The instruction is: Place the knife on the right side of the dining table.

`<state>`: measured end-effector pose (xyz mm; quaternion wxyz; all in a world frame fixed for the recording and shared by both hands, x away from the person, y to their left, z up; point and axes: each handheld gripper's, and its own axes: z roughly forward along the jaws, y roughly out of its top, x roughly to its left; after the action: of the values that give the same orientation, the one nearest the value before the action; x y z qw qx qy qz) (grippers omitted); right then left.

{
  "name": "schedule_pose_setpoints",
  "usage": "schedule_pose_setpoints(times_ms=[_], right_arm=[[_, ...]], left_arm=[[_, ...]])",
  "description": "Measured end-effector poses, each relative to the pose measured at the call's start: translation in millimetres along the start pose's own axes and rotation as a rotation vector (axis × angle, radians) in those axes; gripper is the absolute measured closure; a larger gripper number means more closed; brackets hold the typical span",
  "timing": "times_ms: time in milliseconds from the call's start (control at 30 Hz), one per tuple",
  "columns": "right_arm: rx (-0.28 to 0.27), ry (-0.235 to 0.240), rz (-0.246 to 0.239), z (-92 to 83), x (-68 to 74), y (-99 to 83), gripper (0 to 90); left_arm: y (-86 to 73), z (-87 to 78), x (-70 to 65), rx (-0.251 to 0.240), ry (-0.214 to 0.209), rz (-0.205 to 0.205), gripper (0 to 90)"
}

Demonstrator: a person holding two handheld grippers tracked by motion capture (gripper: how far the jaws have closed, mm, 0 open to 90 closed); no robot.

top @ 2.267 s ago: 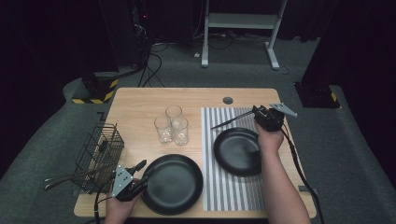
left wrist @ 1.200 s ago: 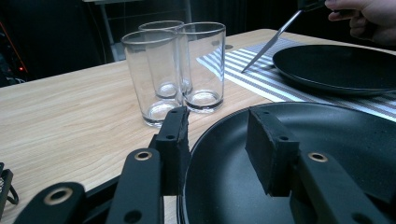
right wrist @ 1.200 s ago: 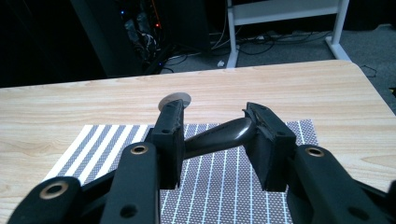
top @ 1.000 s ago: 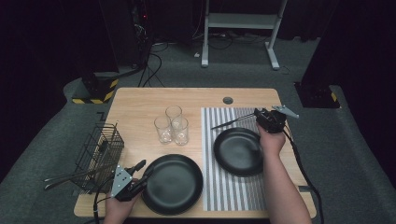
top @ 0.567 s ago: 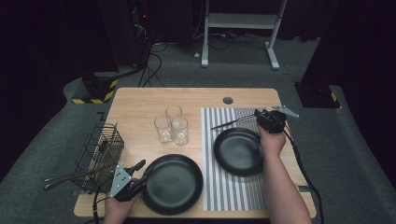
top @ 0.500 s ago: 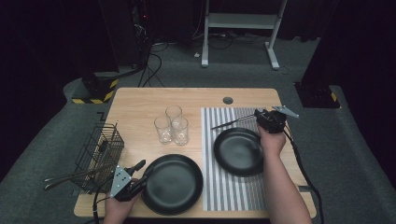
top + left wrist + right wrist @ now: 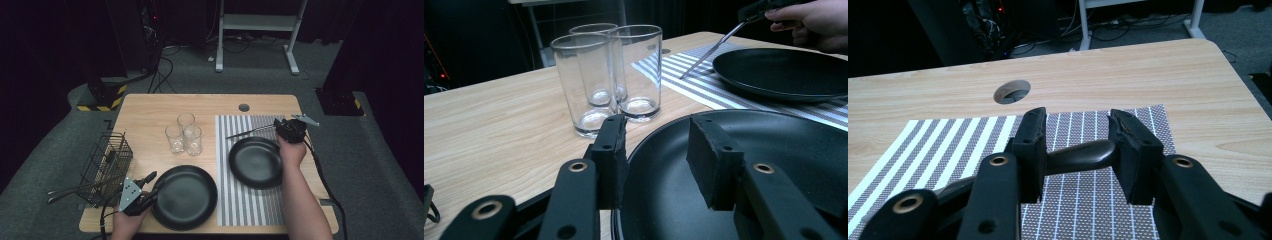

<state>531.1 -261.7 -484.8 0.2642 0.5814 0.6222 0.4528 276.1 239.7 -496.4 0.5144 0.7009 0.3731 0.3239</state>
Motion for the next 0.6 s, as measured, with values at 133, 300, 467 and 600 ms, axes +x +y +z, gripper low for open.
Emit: schedule_pose_setpoints(times_ms=[133,300,467,600], right_arm=[[0.005,-0.013,-0.007,0.1,-0.9,0.9,60.0],[0.013,-0.024,-0.009,1.4,-3.2,0.4,59.9],[0.011,-0.025,-0.014,3.2,-3.6,-0.4,60.6],[0.011,-0.022,-0.032,2.4,-0.9,-0.3,60.6]], left_arm=[[0.1,0.2,0.6,0.002,-0.002,0.002,59.4],[0.1,0.6,0.2,0.002,-0.002,0.006,59.5],[-0.1,0.7,0.1,0.003,-0.002,0.006,59.5],[0.0,0.6,0.1,0.002,-0.002,0.004,59.6]])
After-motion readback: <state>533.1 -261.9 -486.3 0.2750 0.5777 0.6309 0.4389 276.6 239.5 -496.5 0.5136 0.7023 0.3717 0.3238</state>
